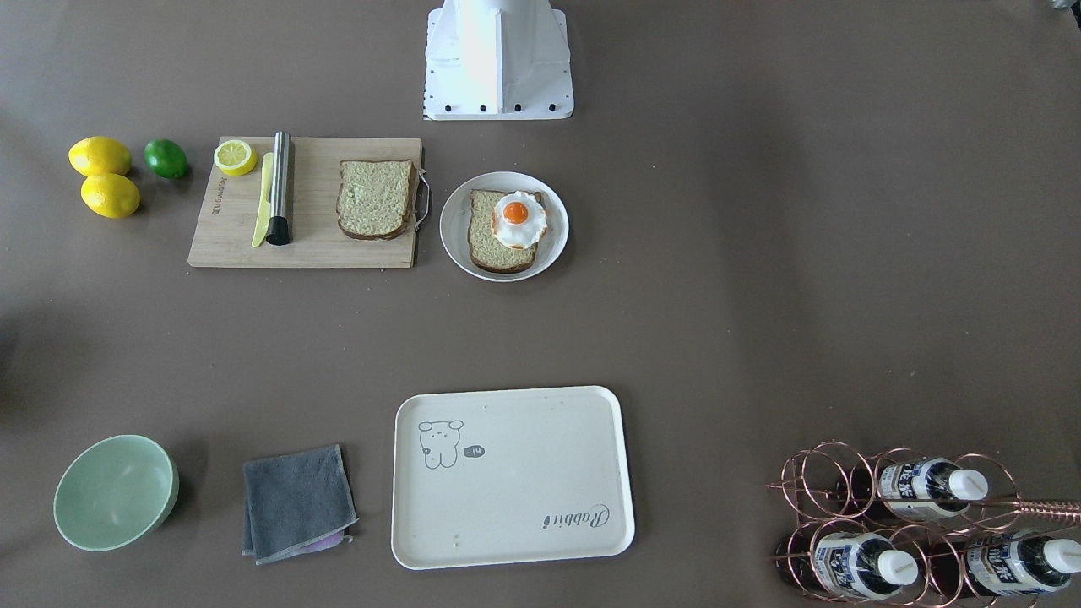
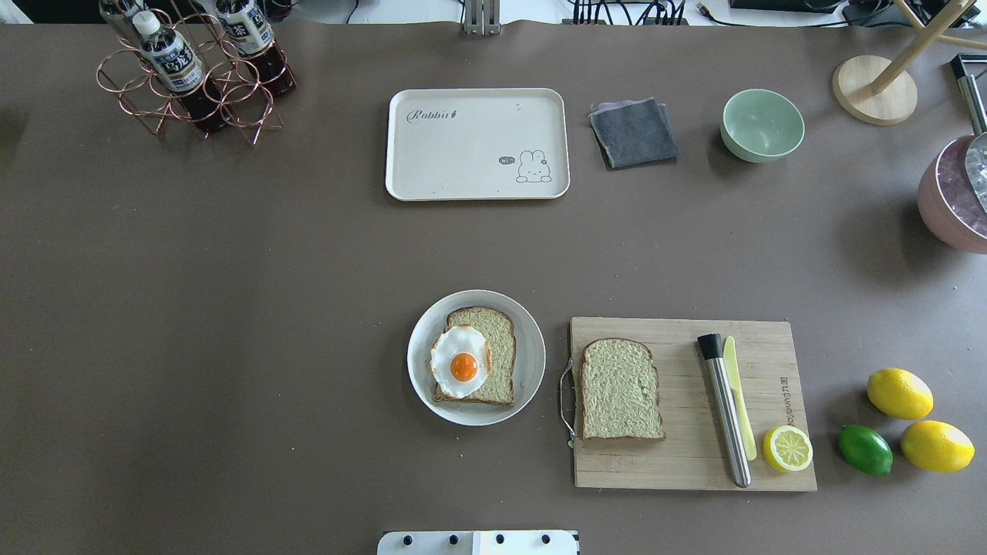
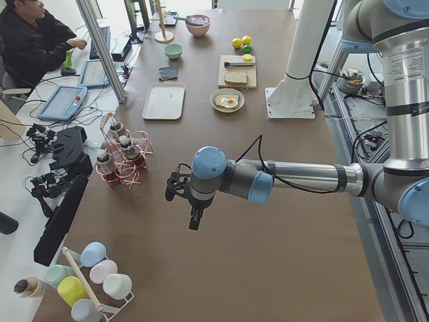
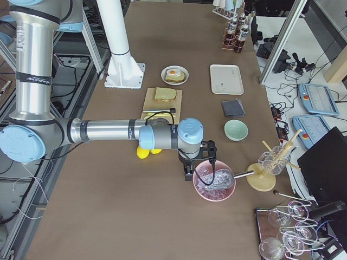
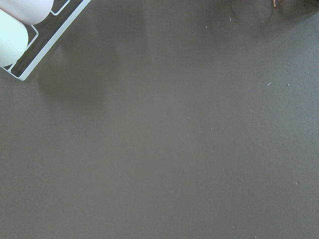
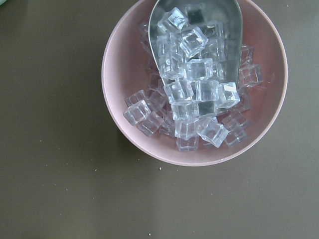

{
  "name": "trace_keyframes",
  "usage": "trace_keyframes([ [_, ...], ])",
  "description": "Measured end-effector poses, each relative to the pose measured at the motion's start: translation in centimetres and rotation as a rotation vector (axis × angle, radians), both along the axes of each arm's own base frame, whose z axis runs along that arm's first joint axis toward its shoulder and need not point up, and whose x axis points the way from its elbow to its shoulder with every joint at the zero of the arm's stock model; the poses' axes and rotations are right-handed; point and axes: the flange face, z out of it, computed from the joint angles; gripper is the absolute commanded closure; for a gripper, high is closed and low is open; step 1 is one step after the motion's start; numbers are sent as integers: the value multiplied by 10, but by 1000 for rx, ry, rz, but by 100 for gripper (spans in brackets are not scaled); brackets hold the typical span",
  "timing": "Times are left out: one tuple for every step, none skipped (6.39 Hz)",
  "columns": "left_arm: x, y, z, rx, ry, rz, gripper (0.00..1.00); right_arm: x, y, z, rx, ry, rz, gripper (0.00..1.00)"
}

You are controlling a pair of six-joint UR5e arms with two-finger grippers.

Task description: Make sandwich and place on tray

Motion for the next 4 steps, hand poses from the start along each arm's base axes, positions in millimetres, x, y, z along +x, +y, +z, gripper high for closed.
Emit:
trace_keyframes([
  [0,0,1,-2,0,0,2,0,0,0,1,0,0,0],
  [0,-1,2,-3,0,0,2,0,0,0,1,0,-1,0],
  [0,-2,3,-4,0,0,2,0,0,-1,2,0,-1,0],
  [0,-4,3,-4,0,0,2,0,0,-1,3,0,-1,0],
])
